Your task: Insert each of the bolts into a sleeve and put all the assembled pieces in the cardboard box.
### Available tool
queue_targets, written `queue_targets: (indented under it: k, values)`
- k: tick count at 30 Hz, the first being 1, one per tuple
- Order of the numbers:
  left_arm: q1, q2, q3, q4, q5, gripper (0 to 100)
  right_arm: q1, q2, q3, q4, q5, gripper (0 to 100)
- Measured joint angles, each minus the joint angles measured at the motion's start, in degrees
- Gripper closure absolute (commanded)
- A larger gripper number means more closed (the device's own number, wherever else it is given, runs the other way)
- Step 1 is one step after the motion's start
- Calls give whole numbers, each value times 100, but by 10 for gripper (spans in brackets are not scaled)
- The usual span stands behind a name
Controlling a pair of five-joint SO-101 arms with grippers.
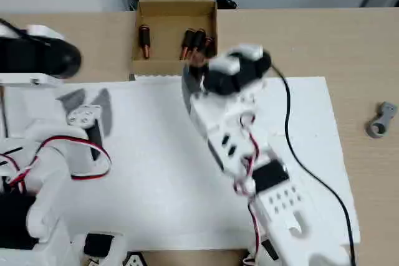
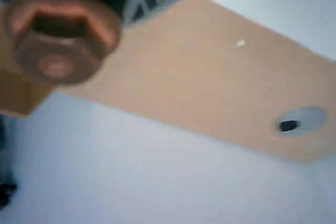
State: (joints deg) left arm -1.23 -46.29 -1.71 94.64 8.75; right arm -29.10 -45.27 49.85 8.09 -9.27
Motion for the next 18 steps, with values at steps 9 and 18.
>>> queue_targets:
  k: [9, 18]
  values:
    - [-501, 0, 44, 0, 18, 994, 352, 2848, -1952, -1345, -9, 995]
    - [-510, 0, 527, 0, -519, 995, 466, 5864, -4193, -1653, -9, 995]
